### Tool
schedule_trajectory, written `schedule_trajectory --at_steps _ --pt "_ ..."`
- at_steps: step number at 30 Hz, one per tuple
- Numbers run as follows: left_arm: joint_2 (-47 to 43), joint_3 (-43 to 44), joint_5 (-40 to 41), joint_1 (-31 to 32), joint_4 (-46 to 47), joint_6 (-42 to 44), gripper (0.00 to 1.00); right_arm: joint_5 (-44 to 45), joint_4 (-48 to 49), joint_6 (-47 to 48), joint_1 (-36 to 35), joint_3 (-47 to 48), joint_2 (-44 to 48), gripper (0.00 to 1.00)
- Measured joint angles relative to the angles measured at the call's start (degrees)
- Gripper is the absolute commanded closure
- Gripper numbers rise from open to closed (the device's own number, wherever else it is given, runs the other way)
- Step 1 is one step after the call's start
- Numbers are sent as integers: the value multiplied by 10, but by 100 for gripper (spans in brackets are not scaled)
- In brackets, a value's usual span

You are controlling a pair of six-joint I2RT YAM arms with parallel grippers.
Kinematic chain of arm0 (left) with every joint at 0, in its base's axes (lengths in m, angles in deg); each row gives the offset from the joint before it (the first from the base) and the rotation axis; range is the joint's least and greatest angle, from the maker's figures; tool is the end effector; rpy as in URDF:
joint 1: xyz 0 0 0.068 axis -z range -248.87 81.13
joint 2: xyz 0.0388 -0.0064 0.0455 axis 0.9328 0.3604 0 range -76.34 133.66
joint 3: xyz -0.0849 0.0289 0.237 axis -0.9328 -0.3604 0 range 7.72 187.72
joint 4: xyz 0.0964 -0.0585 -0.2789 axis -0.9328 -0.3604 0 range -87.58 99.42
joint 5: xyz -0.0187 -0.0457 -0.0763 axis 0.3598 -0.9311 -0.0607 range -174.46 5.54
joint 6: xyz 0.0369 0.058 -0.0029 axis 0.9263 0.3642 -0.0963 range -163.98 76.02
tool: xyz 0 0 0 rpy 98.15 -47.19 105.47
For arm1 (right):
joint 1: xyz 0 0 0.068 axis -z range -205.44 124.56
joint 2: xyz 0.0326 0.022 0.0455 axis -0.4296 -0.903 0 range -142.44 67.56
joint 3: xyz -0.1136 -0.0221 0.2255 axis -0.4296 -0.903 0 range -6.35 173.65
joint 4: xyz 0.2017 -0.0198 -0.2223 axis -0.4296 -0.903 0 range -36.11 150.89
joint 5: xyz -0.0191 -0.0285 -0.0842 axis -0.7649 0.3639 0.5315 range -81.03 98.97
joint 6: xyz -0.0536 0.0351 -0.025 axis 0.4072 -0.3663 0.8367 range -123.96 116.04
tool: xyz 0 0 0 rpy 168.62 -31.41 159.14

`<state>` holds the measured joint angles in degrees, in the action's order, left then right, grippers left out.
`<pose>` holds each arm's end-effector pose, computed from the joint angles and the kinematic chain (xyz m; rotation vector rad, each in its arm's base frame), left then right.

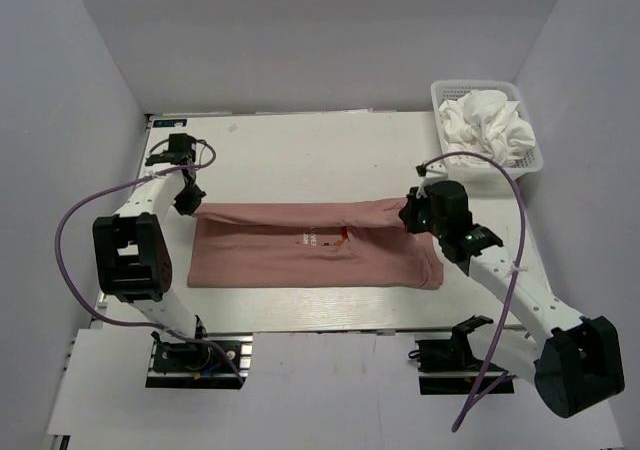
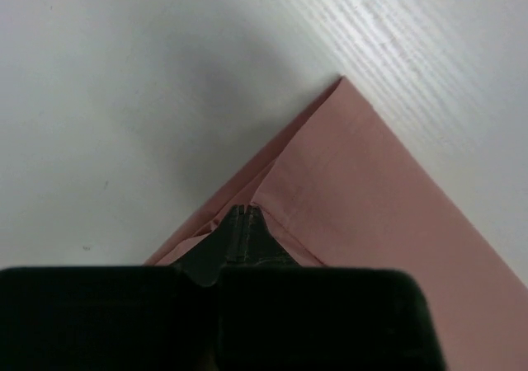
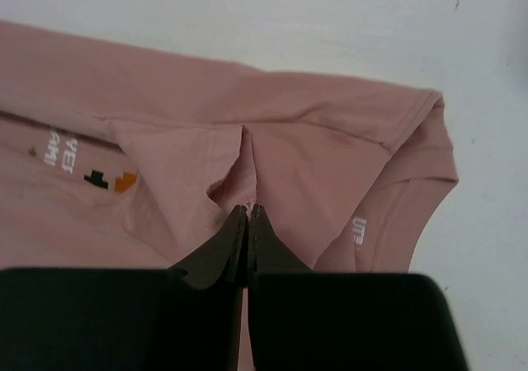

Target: Fold and stack the t-shirts

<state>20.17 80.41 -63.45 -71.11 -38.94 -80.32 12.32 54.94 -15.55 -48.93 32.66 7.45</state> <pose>0.3715 0.0345 0.1750 -0.9722 2.5390 0.3568 0.2790 0.1176 0.2190 -0.1765 2.0500 0.3221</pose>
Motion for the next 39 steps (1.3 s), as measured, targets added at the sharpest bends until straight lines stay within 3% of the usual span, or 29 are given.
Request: schedule_trajectory --at_steps 1,2,6,9,10,11,12,16,19,27,33,39 --pt "-2 -8 2 0 -1 -8 100 -4 -3 0 -2 -12 3 95" --pt "-4 -15 3 0 -4 -13 85 -7 -8 -3 -3 -23 4 92" --pt "-8 -44 10 0 -19 -43 45 -30 -23 -23 -9 -67 7 79" --pt "-8 -57 12 -2 -48 -75 6 -64 -46 -59 -12 -115 34 66" --pt "-8 -57 15 -3 -59 -86 0 -73 -56 -72 -12 -129 50 42" --pt "-11 -57 18 -3 -70 -96 0 -85 -68 -86 -13 -144 70 22" --pt "-16 -57 23 -5 -78 -108 0 -96 -82 -100 -14 -155 93 10" --pt "-74 -50 22 -7 -96 -124 0 -117 -117 -124 -14 -161 167 10" --pt "-128 -43 -4 -9 -73 -111 0 -114 -120 -125 -14 -142 169 10" --pt "-152 -71 -125 -2 7 -54 0 -102 -59 -109 -14 -44 -21 10" --pt "-170 -115 -153 -2 8 -31 0 -133 -9 -96 -21 -5 -172 10" --pt "-221 -119 -157 -2 9 -21 0 -178 7 -93 -54 -5 -224 10"
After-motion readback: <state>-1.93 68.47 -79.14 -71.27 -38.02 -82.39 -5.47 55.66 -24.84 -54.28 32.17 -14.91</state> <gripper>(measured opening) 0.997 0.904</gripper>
